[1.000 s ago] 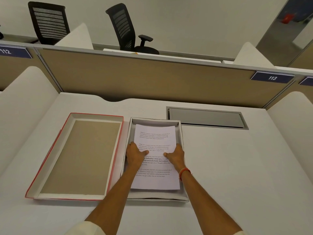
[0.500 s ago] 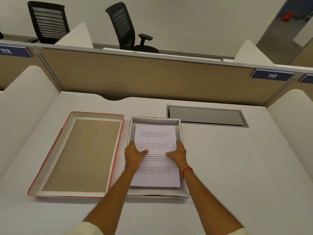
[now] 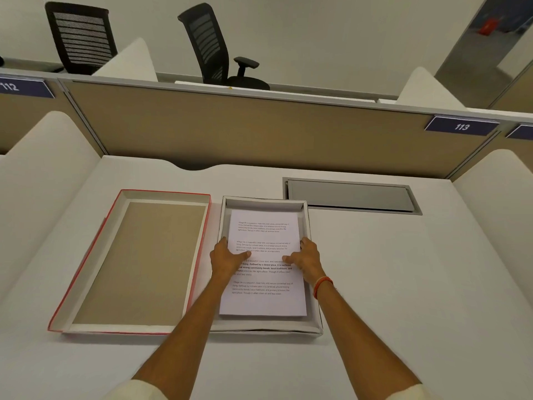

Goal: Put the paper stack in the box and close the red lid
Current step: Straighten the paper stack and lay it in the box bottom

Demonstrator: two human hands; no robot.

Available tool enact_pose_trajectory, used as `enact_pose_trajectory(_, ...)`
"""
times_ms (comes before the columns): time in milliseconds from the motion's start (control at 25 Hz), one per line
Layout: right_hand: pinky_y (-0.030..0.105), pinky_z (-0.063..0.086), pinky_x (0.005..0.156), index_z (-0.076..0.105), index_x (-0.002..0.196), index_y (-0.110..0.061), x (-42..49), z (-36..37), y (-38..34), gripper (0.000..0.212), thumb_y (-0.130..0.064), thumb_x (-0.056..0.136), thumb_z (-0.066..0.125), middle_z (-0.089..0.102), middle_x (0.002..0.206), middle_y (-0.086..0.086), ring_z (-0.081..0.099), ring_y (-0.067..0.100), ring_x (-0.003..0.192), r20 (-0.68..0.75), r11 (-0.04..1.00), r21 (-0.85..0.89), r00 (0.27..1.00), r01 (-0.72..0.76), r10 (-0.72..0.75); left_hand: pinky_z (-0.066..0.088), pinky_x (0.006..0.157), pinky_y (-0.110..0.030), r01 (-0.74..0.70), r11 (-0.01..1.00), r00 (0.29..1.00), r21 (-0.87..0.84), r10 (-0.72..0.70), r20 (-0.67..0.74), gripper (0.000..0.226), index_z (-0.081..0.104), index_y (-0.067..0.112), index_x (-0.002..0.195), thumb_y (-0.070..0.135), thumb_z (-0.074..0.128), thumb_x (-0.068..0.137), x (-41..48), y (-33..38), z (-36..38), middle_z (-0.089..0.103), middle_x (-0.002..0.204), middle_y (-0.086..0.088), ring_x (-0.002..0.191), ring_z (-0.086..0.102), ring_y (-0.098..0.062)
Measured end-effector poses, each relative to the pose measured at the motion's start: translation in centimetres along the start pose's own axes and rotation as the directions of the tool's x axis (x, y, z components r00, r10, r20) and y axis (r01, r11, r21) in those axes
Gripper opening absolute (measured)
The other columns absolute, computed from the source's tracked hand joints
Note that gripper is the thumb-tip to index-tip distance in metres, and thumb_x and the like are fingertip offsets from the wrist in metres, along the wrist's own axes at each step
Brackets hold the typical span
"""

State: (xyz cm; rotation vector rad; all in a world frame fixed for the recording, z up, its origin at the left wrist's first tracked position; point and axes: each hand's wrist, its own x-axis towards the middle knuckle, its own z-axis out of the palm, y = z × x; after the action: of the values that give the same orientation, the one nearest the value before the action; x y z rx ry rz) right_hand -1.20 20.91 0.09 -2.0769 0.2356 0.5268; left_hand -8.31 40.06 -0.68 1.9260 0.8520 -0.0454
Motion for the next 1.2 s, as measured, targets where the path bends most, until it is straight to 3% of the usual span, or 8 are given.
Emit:
enact_pose_trajectory(520, 0.033, 0.055, 0.082, 0.045, 0.103, -0.011, -0.3, -0.2, 0.2, 0.046, -0.007, 0.074, 0.081, 0.061, 0.12, 0.015, 0.06, 0.024, 0.094, 0.022, 0.999, -0.033, 0.999, 0.025, -0.024, 0.049, 0.104, -0.049, 0.027, 1.0, 0.999, 0.013, -0.027, 0.045, 0.075, 0.047, 0.005, 0.132, 0.031, 0.084, 0.072, -0.4, 0.2, -0.2, 0.058, 0.135, -0.015, 0.123, 0.057, -0.035)
enact_pose_trajectory(640, 0.035, 0.056, 0.085, 0.046, 0.103, -0.008, -0.3, -0.9, 0.2, 0.044, -0.009, 0.075, 0.081, 0.062, 0.121, 0.014, 0.063, 0.028, 0.104, 0.081, 0.998, -0.031, 0.995, 0.06, -0.058, 0.047, 0.104, -0.047, -0.054, 0.995, 0.994, 0.084, 0.045, 0.097, 0.072, 0.043, 0.003, 0.132, 0.027, 0.081, 0.076, -0.9, 0.7, -1.0, 0.056, 0.138, -0.016, 0.126, 0.055, -0.036)
enact_pose_trajectory(760, 0.036, 0.052, 0.094, 0.05, 0.122, -0.006, 0.4, -2.0, -1.2, 0.052, -0.015, 0.079, 0.079, 0.06, 0.13, 0.011, 0.059, 0.03, 0.12, 0.114, 0.99, -0.041, 0.985, 0.138, -0.132, 0.045, 0.103, -0.037, -0.163, 0.985, 0.981, 0.062, 0.155, 0.12, 0.07, 0.045, 0.006, 0.138, 0.025, 0.078, 0.08, -2.5, 1.8, -1.9, 0.057, 0.14, -0.01, 0.129, 0.054, -0.031)
enact_pose_trajectory(800, 0.036, 0.049, 0.099, 0.048, 0.13, -0.005, 0.8, -2.5, -2.2, 0.059, -0.015, 0.08, 0.078, 0.057, 0.136, 0.011, 0.055, 0.03, 0.126, 0.12, 0.985, -0.031, 0.979, 0.17, -0.165, 0.044, 0.102, -0.034, -0.128, 0.992, 0.982, -0.01, 0.128, 0.142, 0.07, 0.046, 0.006, 0.138, 0.026, 0.079, 0.08, -3.4, 2.1, -2.2, 0.057, 0.14, -0.008, 0.13, 0.054, -0.029)
enact_pose_trajectory(880, 0.035, 0.041, 0.107, 0.04, 0.143, -0.005, 1.9, -3.1, -4.5, 0.069, -0.017, 0.084, 0.075, 0.048, 0.146, 0.011, 0.047, 0.028, 0.135, 0.128, 0.966, -0.064, 0.962, 0.249, -0.239, 0.045, 0.104, -0.035, 0.125, 0.961, 0.96, -0.248, -0.054, 0.276, 0.068, 0.05, 0.003, 0.137, 0.023, 0.079, 0.08, -5.5, 2.5, -2.6, 0.057, 0.14, -0.01, 0.126, 0.057, -0.028)
enact_pose_trajectory(960, 0.031, 0.04, 0.106, 0.043, 0.142, -0.007, 3.3, -3.4, -6.7, 0.061, -0.018, 0.088, 0.069, 0.051, 0.145, 0.012, 0.05, 0.027, 0.133, 0.157, 0.915, -0.169, 0.927, 0.366, -0.342, 0.054, 0.098, -0.039, 0.474, 0.771, 0.828, -0.426, -0.225, 0.514, 0.05, 0.058, -0.004, 0.126, 0.011, 0.076, 0.082, -7.7, 2.4, -2.7, 0.063, 0.131, -0.02, 0.116, 0.064, -0.032)
enact_pose_trajectory(1040, 0.031, 0.042, 0.105, 0.049, 0.137, -0.006, 4.6, -3.1, -8.3, 0.048, -0.014, 0.092, 0.064, 0.056, 0.139, 0.012, 0.054, 0.028, 0.128, 0.214, 0.865, -0.237, 0.892, 0.442, -0.397, 0.057, 0.092, -0.045, 0.698, 0.561, 0.678, -0.445, -0.319, 0.662, 0.045, 0.057, -0.011, 0.124, 0.003, 0.071, 0.084, -9.6, 1.8, -2.4, 0.064, 0.123, -0.031, 0.114, 0.065, -0.04)
enact_pose_trajectory(1200, 0.037, 0.043, 0.11, 0.052, 0.135, -0.005, 6.8, -1.8, -9.5, 0.04, -0.004, 0.095, 0.054, 0.057, 0.137, 0.015, 0.054, 0.031, 0.126, 0.317, 0.808, -0.348, 0.871, 0.475, -0.376, 0.056, 0.078, -0.059, 0.821, 0.317, 0.566, -0.475, -0.348, 0.747, 0.045, 0.052, -0.005, 0.127, -0.007, 0.067, 0.084, -11.6, -0.1, -1.4, 0.058, 0.127, -0.036, 0.112, 0.062, -0.052)
